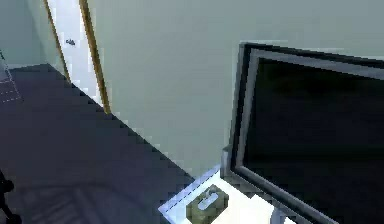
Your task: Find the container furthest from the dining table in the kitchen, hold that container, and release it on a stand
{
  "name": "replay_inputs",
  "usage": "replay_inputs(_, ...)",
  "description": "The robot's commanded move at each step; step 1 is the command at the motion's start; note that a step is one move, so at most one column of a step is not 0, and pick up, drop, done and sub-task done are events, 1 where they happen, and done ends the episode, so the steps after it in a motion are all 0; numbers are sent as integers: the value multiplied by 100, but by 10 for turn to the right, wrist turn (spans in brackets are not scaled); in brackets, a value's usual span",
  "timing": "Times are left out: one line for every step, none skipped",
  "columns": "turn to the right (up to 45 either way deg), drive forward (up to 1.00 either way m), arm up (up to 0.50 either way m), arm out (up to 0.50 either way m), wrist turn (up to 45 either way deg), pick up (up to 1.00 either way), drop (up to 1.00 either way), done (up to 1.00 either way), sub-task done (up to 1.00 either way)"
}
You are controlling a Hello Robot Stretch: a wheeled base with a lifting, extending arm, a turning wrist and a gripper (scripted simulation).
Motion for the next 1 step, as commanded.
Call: replay_inputs(-450,0,0,0,0,0,0,0,0)
